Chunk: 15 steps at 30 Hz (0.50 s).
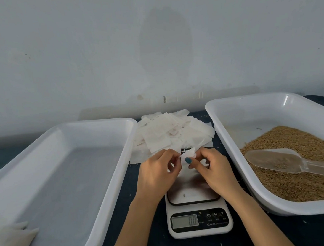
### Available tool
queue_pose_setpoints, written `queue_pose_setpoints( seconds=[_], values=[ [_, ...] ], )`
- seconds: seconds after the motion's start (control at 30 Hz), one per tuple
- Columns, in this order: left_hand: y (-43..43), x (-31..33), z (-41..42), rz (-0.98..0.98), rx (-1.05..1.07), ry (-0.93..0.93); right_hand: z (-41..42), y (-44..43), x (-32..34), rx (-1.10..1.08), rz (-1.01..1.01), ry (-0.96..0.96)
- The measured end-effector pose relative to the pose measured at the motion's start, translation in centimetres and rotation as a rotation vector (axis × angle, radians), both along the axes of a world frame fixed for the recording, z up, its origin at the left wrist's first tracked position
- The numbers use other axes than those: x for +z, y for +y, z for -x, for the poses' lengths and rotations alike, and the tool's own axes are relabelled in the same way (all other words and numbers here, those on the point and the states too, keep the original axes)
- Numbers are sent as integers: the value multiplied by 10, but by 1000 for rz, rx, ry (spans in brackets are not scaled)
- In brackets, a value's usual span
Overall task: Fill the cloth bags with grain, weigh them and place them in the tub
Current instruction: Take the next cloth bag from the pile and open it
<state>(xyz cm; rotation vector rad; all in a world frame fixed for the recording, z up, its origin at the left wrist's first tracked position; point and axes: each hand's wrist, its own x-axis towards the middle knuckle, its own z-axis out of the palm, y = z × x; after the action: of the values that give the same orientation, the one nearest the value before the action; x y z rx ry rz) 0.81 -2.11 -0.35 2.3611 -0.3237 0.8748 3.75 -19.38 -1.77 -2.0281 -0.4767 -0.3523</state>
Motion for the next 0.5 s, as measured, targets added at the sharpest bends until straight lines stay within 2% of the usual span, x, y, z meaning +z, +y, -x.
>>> queue_pose_setpoints(
  seconds=[0.13,0.23,0.33,0.5],
  values=[
    [-1,0,-1,153,51,84,4,3,-2,-70,73,-26],
    [-1,4,4,-74,-41,23,4,4,1,-87,-16,-11],
    [2,-1,3,-272,-131,26,5,3,7,-11,-125,63],
    [3,-2,-4,-285,-81,-152,11,4,13,129,-147,141]
  ],
)
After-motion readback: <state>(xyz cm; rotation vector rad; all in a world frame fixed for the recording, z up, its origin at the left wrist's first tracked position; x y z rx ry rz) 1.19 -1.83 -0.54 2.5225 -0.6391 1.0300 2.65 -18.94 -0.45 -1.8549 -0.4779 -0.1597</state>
